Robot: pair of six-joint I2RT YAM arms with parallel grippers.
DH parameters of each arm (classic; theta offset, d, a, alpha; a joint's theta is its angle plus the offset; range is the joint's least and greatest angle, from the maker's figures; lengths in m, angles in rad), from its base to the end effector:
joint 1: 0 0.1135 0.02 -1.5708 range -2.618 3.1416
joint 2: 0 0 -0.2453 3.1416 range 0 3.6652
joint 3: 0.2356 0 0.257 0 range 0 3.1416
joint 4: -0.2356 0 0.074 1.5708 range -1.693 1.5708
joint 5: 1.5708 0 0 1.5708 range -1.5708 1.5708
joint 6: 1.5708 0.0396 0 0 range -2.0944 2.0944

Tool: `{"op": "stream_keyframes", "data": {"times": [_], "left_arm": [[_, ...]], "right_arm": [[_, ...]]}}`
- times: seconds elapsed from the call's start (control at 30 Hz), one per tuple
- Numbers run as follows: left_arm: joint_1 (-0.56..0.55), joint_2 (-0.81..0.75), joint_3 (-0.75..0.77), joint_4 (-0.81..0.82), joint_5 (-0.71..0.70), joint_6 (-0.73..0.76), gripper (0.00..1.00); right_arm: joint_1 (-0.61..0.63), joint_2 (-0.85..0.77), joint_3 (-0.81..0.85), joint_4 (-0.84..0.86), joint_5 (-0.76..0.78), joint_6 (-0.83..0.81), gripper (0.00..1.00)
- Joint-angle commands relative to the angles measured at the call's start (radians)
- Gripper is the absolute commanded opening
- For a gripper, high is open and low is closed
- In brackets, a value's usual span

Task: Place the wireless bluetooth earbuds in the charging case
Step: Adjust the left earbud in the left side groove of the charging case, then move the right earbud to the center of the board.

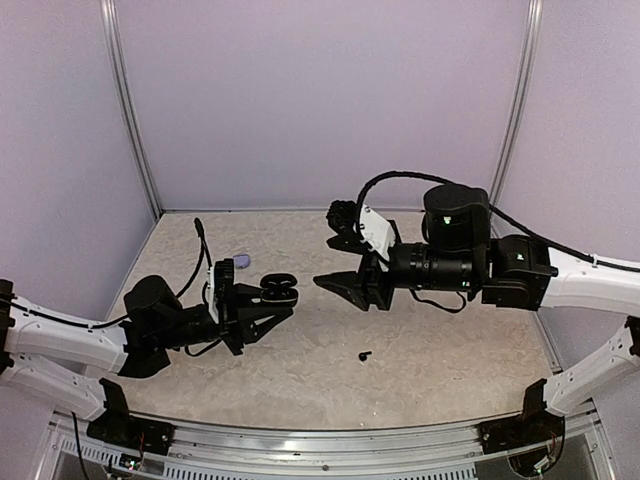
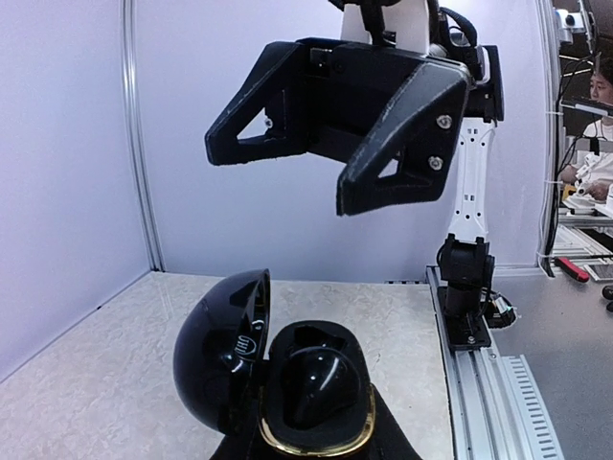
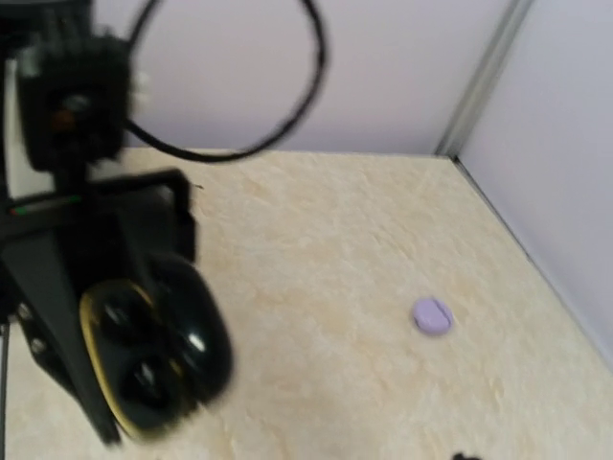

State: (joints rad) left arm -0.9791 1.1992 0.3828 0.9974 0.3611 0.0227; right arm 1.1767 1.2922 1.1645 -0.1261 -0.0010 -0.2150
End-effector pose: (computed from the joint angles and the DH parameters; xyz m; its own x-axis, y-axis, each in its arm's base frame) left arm 0.1306 -0.2195 0.2210 0.1224 -0.1441 -0.9820 0.9678 0.2367 0.0859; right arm 0.1221 0.2936 0.3485 0.1029 -0.3082 -0.9457 -0.9230 0.3248 -0.2063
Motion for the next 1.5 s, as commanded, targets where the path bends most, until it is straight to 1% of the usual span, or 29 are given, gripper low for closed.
{"op": "stream_keyframes", "data": {"times": [0.0,0.13,0.23,0.37,0.5,0.63,0.8,0.9,1.1,1.47], "left_arm": [[0.011,-0.031,-0.026,0.040,-0.005,-0.018,0.00],[0.013,-0.036,-0.041,0.051,-0.009,-0.018,0.00],[0.016,-0.035,-0.049,0.058,-0.009,-0.018,0.00],[0.016,-0.036,-0.056,0.063,-0.009,-0.045,0.00],[0.019,-0.046,-0.064,0.058,-0.011,-0.046,0.00],[0.021,-0.047,-0.065,0.053,0.005,-0.042,0.00],[0.025,-0.042,-0.068,0.055,0.008,-0.042,0.00],[0.026,-0.040,-0.068,0.056,0.008,-0.040,0.00],[0.028,-0.029,-0.067,0.064,0.013,-0.038,0.00],[0.031,-0.029,-0.067,0.070,0.016,-0.037,0.00]], "right_arm": [[-0.061,-0.058,-0.037,-0.090,-0.050,0.101,0.64],[-0.113,-0.070,-0.058,-0.207,-0.064,0.136,0.62],[-0.160,-0.045,-0.094,-0.287,-0.112,0.140,0.59],[-0.198,0.065,-0.090,-0.415,-0.123,0.125,0.56],[-0.199,0.164,-0.076,-0.464,-0.120,0.104,0.54],[-0.198,0.273,-0.027,-0.522,-0.129,0.069,0.54],[-0.198,0.371,-0.005,-0.544,-0.109,0.059,0.50],[-0.198,0.392,-0.004,-0.537,-0.087,0.064,0.49],[-0.196,0.429,-0.003,-0.522,-0.091,0.046,0.49],[-0.173,0.522,0.022,-0.513,-0.015,0.023,0.46]]}}
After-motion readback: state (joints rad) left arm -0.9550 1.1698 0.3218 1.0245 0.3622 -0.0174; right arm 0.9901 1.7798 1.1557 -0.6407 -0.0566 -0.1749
